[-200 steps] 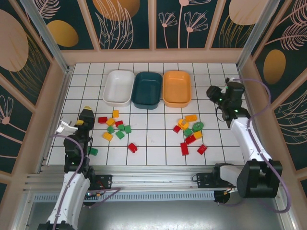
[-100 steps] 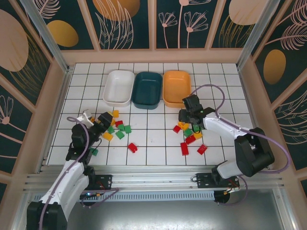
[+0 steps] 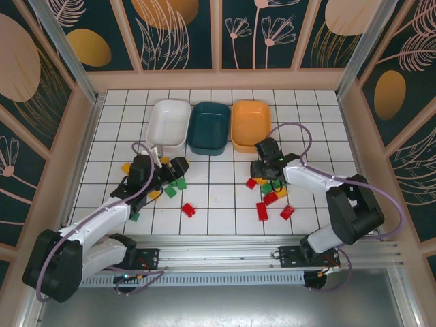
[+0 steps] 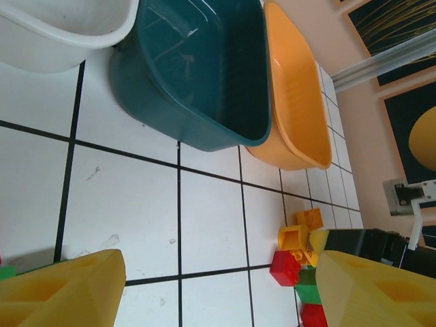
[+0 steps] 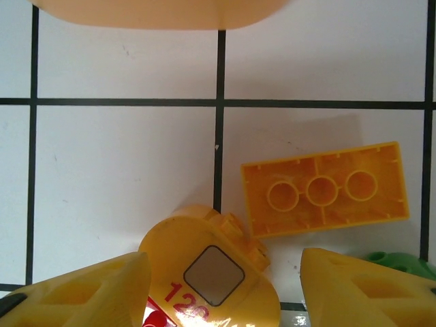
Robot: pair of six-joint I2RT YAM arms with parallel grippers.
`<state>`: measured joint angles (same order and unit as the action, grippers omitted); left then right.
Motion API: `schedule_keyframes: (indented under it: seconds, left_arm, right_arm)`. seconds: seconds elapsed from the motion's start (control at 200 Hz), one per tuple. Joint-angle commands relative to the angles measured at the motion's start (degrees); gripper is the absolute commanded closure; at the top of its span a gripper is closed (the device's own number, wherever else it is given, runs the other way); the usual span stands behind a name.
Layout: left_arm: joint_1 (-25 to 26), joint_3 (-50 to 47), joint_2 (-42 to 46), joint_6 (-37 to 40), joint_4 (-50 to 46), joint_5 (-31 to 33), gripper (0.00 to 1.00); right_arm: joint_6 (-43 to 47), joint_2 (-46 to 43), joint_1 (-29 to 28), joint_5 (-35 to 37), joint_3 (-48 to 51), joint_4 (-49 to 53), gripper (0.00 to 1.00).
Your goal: Sort the legos into containers by color
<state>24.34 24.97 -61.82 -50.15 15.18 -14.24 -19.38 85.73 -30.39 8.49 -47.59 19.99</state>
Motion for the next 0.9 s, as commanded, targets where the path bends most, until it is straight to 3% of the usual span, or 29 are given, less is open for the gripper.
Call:
schedule_keyframes:
  seconds: [0.0,0.565,0.896]
  left_arm:
    - [1.0,1.6,-0.3,1.6,-0.6,1.6,0.25]
    - [1.2,-0.4,2.0,-0.6,1.6,2.4,0.24]
    - [1.2,-1.0,2.9,-1.0,1.6,2.7,0.24]
  right_arm:
    - [0.4,1.3,-0.6,0.1,0.8,1.5,0.38]
    - [-0.3,4.3,-3.5,1.3,-0.7,1.6,0.41]
    - [-1.4,3.1,-3.5,-7.0,1.1,-1.1,0.39]
